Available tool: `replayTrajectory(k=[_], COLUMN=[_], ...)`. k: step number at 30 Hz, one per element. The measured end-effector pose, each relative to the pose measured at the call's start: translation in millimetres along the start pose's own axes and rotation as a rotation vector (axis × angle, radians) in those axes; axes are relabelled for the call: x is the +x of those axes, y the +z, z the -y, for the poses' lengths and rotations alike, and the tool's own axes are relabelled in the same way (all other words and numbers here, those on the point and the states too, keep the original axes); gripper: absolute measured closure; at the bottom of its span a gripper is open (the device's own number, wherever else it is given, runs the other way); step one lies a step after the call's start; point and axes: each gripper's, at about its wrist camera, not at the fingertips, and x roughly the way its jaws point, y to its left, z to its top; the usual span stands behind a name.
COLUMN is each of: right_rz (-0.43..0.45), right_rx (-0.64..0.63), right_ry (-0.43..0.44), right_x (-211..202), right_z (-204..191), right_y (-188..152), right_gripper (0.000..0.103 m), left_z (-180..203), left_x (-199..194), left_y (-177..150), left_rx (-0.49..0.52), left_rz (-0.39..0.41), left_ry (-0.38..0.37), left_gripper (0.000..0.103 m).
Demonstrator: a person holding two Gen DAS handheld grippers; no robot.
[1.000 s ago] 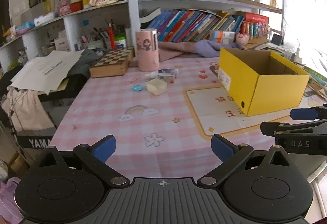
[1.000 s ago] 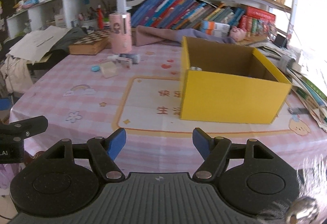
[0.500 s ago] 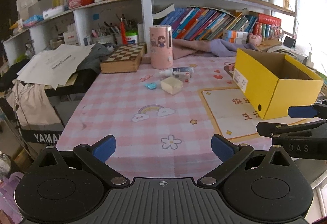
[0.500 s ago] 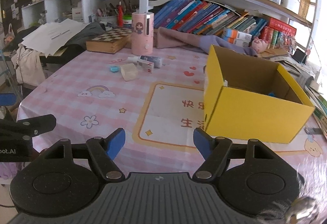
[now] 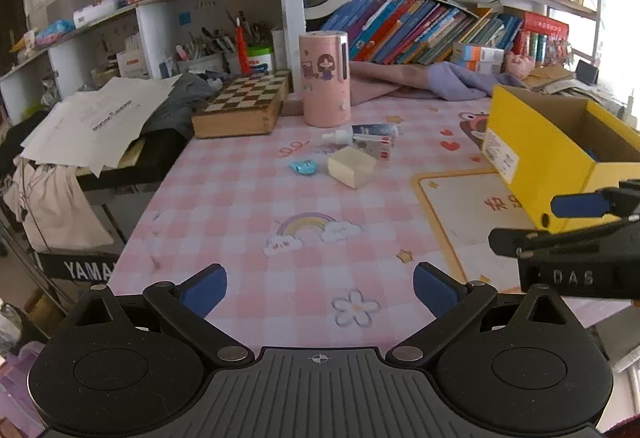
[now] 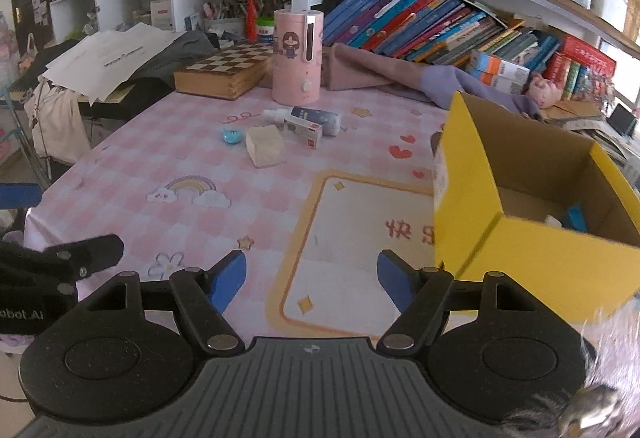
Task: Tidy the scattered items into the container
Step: 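Withdraw both open tools from the box toward the remaining table items, then close the left tool on the cream sponge block while the right tool grasps the small red-labelled box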
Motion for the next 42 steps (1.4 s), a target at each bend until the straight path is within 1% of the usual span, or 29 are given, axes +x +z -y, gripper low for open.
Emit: replayTrajectory(k=[6,11,17,25,29,32,34,39,40,41,42], right_rz=[-0.003,-0.001,-0.003,-0.064,-0.1,-0.126,-0.144,-0.178,-0.187,-0.196,-0.205], right_rx=[0.015,0.029,0.037,0.019,0.01,0.003,-0.001,-0.034,-0.045,-0.058,-0.072], right_ry=[0.025,0.046,0.063,0.082,0.102,0.119,0.128,0.141,0.14,0.135,0.126], right_x=[28,50,79,129,155,172,183,208,213,218,223], right_z=[6,11,19,25,27,27,26,22,22,20,19], right_y=[27,49,77,113,128,136,141,149,150,151,152], right_gripper=[0.032,0.032,0.032,0.032,0.033,0.033,0.033,0.034,0.035,0.041,0.044], left_z=[-3,3,7,15,20,23,24,25,25,26,27], left_x=[26,51,80,127,148,160,170,198,202,205,207], left_y=[17,32,49,70,76,78,81,86,86,86,86], left_rx=[0.005,0.042,0.061,0.065,0.059,0.046,0.021,-0.054,-0.063,-0.067,-0.067], left_rz=[-0.014,-0.027,-0.025,-0.029,-0.03,-0.014,-0.018,-0.09,-0.089,-0.084,-0.083], left_ry=[-0.004,-0.005,-0.013,-0.035,-0.03,-0.043,-0.051,-0.072,-0.061,-0.049,-0.044], left_gripper=[0.002,0.002,0.002,0.002,0.002,0.002,0.002,0.003,0.003,0.004,0.004])
